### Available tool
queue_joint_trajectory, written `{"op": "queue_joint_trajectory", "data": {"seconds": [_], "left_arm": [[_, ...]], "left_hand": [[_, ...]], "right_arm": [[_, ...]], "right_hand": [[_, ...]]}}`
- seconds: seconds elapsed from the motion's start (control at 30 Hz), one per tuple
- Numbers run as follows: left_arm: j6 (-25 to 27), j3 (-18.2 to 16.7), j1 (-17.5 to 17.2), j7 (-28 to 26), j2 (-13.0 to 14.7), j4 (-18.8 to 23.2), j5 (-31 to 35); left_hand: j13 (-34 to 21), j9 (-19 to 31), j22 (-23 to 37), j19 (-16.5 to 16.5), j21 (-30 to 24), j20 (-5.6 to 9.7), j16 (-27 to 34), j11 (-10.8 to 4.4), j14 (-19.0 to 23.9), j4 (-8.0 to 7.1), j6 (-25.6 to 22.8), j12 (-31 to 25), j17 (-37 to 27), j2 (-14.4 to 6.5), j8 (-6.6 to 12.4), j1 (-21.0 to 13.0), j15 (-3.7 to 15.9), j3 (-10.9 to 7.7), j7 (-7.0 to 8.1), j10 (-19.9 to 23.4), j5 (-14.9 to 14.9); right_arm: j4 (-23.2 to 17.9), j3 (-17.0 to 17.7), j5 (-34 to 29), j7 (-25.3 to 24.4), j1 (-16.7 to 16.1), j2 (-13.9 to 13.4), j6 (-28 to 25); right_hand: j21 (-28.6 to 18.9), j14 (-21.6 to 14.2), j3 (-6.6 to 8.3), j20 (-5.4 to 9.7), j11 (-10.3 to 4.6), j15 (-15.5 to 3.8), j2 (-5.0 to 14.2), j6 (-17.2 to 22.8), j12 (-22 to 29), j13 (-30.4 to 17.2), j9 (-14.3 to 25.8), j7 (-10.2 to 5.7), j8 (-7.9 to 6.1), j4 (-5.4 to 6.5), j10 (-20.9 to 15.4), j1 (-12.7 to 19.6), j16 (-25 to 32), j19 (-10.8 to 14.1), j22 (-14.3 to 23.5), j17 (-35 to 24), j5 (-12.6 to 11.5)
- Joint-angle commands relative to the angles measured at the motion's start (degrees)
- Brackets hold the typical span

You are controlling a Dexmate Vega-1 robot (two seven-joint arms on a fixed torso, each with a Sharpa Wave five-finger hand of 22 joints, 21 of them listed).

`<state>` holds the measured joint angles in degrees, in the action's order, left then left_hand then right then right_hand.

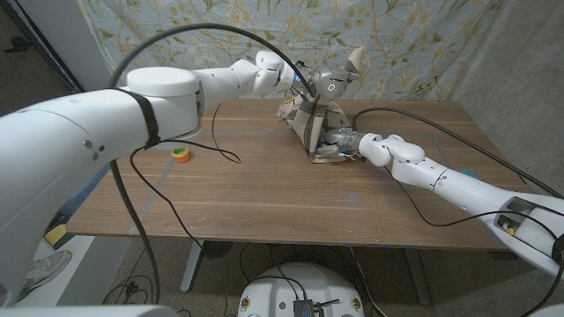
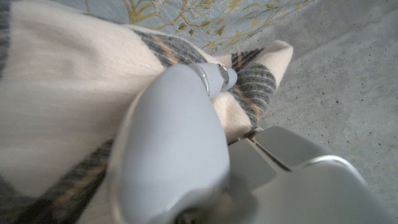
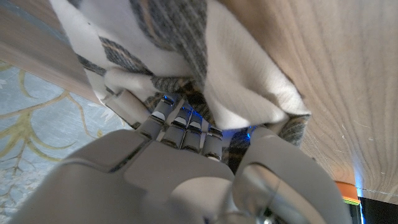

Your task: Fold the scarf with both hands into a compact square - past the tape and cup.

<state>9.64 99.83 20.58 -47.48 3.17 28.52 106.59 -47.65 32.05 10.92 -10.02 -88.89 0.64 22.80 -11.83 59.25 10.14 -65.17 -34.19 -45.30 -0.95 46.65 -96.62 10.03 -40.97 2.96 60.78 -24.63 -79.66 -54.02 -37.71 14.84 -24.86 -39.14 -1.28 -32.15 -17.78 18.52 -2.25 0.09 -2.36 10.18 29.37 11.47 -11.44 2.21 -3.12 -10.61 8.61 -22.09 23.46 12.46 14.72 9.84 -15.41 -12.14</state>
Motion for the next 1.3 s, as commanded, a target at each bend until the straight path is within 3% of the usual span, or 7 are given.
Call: {"op": "queue_joint_trajectory", "data": {"seconds": [0.03,0.13,0.2,0.27,0.63,0.97,1.3], "left_arm": [[12.4,6.6,-2.2,1.8,-6.5,-7.1,-9.8],[14.6,7.6,-1.9,5.6,-2.7,0.5,-12.5],[14.7,8.0,-1.3,8.0,-0.5,4.8,-13.4],[17.9,7.1,-2.2,10.1,1.9,9.5,-14.3],[24.2,-1.8,-7.2,15.4,8.4,24.6,-19.2],[27.5,-10.3,-12.8,14.9,10.9,30.3,-20.2],[27.8,-14.2,-17.0,16.0,13.9,33.1,-17.6]], "left_hand": [[12.4,-12.7,-1.1,4.1,8.7,-2.22,-12.4,0.27,-7.7,-6.25,9.5,12.8,12.8,-1.9,-11.47,22.9,3.38,-0.26,6.95,-9.0,1.7],[21.0,-20.4,-1.4,2.0,17.3,-1.06,-12.2,0.52,-20.4,-7.31,30.7,22.4,26.0,1.3,-28.38,42.8,2.61,-4.44,9.04,-19.4,12.9],[23.8,-20.6,-1.5,-1.3,20.9,-1.46,-11.6,1.42,-23.1,-9.58,33.7,23.1,29.1,2.5,-32.49,52.5,2.14,-4.45,8.97,-23.2,14.5],[25.0,-20.7,-1.4,-1.2,23.0,-2.23,-11.6,2.16,-25.5,-11.16,35.6,23.4,29.8,2.8,-34.19,57.1,1.44,-3.75,8.70,-25.5,14.6],[28.3,-20.9,-1.2,1.2,28.4,-4.66,-11.2,4.95,-30.6,-16.25,43.0,23.8,31.0,2.1,-36.41,69.9,-1.12,0.39,8.73,-34.3,14.9],[29.3,-20.9,-1.1,1.6,29.8,-5.49,-11.1,6.15,-32.0,-17.31,44.0,23.4,31.4,-0.7,-36.06,72.6,-2.23,0.26,7.92,-36.0,14.5],[29.8,-21.0,-1.1,1.5,30.3,-5.36,-11.2,5.85,-31.9,-16.00,43.5,23.2,32.2,0.1,-35.78,72.5,-2.21,0.06,8.21,-36.0,14.4]], "right_arm": [[-1.4,1.1,0.3,-0.3,-0.4,-0.8,-0.7],[-2.5,1.9,0.5,-0.9,-0.8,-1.3,-1.3],[-3.0,2.4,0.7,-1.1,-1.0,-1.5,-1.6],[-4.2,3.4,1.1,-1.9,-1.4,-2.1,-2.3],[-7.7,5.9,1.4,-2.8,-2.2,-3.3,-5.5],[-12.3,7.0,0.3,-1.9,-3.4,-4.7,-8.6],[-21.1,10.6,-1.1,-1.0,-6.6,-8.9,-13.4]], "right_hand": [[0.4,0.2,0.47,-0.19,0.32,-0.85,0.10,0.6,0.0,-0.1,8.6,-0.27,-0.32,-0.06,0.2,-0.5,0.1,0.3,0.1,-0.2,0.0],[0.5,0.2,0.56,-0.22,0.34,-0.82,0.08,0.6,0.0,-0.1,8.6,-0.24,-0.33,-0.08,0.2,-0.5,0.1,0.3,0.1,-0.1,0.0],[0.5,0.2,0.61,-0.24,0.37,-0.82,0.05,0.6,0.1,-0.1,8.6,-0.23,-0.34,-0.10,0.1,-0.5,0.1,0.3,0.1,-0.1,0.1],[0.5,0.2,0.66,-0.28,0.37,-0.83,0.03,0.6,0.1,-0.1,8.6,-0.23,-0.35,-0.12,0.1,-0.5,0.1,0.3,0.1,-0.1,0.1],[0.7,0.1,0.94,-0.30,0.27,-0.79,-0.06,0.6,0.1,-0.1,8.6,-0.29,-0.38,-0.27,0.1,-0.5,0.1,0.4,0.1,0.1,0.1],[0.9,0.0,1.26,-0.33,0.31,-0.83,-0.15,0.8,0.1,-0.1,8.6,-0.28,-0.47,-0.45,-0.1,-0.4,0.1,0.6,0.1,0.3,0.1],[1.0,-0.2,1.52,-0.32,0.29,-0.92,-0.27,0.9,0.1,-0.1,8.6,-0.37,-0.48,-0.61,-0.1,-0.3,0.1,0.8,0.1,0.4,0.1]]}}
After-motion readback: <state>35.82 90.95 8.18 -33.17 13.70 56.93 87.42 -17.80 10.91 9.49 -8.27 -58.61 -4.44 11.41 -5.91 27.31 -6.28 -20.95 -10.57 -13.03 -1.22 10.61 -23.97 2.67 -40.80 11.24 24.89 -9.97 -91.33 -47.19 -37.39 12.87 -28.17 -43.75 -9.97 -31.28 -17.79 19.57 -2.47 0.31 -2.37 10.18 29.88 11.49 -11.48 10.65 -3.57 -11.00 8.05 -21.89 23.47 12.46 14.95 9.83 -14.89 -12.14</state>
